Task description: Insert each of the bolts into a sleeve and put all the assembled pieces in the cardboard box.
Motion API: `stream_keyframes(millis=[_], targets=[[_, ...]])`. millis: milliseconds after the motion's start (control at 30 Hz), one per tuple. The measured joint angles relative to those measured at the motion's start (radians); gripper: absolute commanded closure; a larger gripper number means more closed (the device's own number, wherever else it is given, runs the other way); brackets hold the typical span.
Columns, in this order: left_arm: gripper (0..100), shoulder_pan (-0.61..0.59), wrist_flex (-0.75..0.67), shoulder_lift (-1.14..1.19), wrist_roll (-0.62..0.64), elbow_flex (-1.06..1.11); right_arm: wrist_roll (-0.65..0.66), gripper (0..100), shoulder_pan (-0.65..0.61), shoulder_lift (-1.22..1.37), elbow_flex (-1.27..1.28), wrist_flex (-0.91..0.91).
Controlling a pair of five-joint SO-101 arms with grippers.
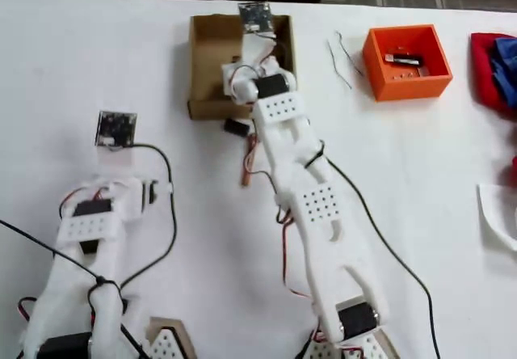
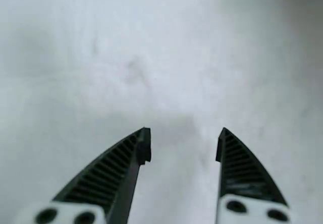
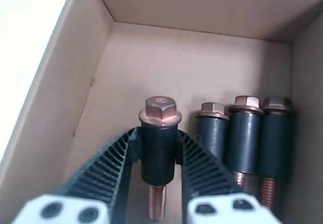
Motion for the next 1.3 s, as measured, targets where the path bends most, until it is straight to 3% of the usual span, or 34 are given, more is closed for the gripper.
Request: stream_keyframes(millis=[100,267,633,867,1000,1300], targets=[[77,0.000,0.000,0.000,0.000,0.000,0.000,96.6,0.000,0.000,0.000,-0.006],[77,0.000,0.000,0.000,0.000,0.000,0.000,85.0,0.000,0.000,0.000,-0.012],[77,0.000,0.000,0.000,0.000,0.000,0.000,87.8,0.000,-0.002,-0.037,-0.018],[77,0.000,0.000,0.000,0.000,0.000,0.058,87.8,0.002,-0.046,-0.218,0.166],[77,0.000,0.000,0.000,0.000,0.000,0.126,87.8,0.002,-0.147,-0.241,0.270],[77,0.000,0.000,0.000,0.000,0.000,0.135,87.9,0.002,-0.328,-0.241,0.512]])
